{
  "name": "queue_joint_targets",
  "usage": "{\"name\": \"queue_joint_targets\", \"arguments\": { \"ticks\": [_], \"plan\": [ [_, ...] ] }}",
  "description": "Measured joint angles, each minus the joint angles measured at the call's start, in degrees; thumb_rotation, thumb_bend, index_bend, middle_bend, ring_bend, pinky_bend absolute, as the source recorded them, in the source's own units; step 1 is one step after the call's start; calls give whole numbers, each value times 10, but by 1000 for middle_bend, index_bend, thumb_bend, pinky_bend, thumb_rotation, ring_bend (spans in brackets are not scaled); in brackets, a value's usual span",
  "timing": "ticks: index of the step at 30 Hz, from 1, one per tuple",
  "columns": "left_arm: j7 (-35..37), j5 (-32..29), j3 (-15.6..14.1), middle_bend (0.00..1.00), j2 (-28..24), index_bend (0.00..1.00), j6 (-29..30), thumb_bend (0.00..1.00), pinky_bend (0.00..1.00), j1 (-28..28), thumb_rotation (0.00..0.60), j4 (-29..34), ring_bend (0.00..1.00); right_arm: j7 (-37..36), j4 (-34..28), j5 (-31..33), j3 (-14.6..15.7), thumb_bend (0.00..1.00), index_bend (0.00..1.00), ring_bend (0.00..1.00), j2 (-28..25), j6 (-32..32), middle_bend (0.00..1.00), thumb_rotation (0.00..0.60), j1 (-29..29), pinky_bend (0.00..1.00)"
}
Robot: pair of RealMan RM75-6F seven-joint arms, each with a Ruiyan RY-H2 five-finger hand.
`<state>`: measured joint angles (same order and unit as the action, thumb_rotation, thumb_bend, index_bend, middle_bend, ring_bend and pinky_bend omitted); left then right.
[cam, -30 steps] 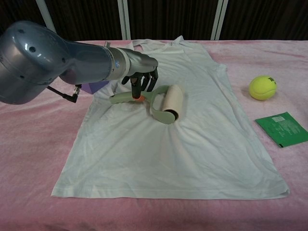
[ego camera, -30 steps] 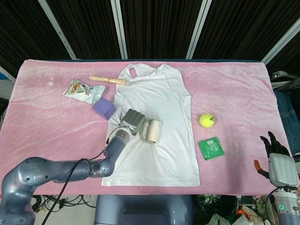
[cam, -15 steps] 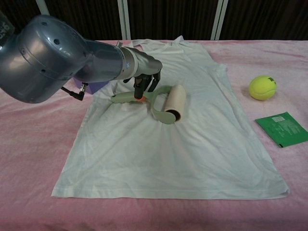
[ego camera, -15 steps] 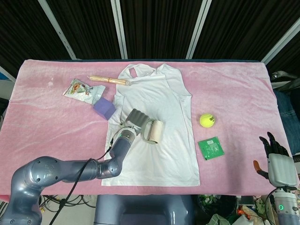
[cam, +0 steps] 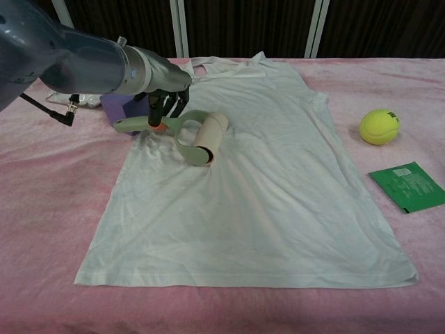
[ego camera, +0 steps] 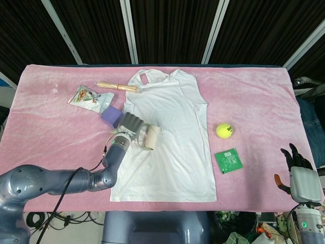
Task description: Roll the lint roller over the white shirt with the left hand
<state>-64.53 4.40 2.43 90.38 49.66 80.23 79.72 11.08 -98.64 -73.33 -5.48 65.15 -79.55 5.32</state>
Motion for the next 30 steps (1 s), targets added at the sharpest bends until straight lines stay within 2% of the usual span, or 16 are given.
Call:
{"name": "queue_joint_targets", "arguments": {
  "ticks": [6, 14, 23, 30],
  "plan": [
    [10, 16, -25, 604, -28, 606, -4, 566, 610, -21, 600, 18, 439, 1, -1, 2, -1, 263, 173, 154, 1, -1, 15, 600, 0, 208],
    [30, 45, -24, 604, -43, 607, -17, 569, 610, -26, 600, 31, 439, 1, -1, 3, -1, 263, 172, 153, 1, 0, 15, 600, 0, 208],
    [17, 22, -20, 606, -17, 608, -26, 570, 610, -3, 600, 25, 439, -2, -2, 3, -1, 262, 173, 154, -1, 0, 15, 600, 0, 208],
    [8, -1, -2, 607, 15, 610, -23, 570, 610, 23, 600, 2, 439, -4, -3, 3, -1, 262, 172, 154, -1, 2, 15, 600, 0, 208]
  ]
}}
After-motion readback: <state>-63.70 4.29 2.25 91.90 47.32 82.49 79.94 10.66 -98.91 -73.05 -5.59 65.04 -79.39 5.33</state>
